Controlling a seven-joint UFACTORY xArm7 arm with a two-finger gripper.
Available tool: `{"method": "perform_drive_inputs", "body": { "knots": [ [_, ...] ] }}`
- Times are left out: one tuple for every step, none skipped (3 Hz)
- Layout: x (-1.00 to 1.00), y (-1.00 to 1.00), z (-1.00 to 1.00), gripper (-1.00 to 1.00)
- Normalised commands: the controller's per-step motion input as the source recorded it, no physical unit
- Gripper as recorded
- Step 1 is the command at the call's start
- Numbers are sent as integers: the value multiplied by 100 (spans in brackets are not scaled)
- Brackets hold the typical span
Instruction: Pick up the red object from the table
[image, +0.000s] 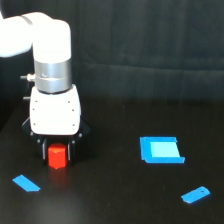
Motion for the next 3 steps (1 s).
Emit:
{"method": "perform_drive_inputs", "body": {
  "knots": [
    [8,-8,9,-100],
    [14,-12,20,-100],
    [28,14,93,-95]
  ]
}}
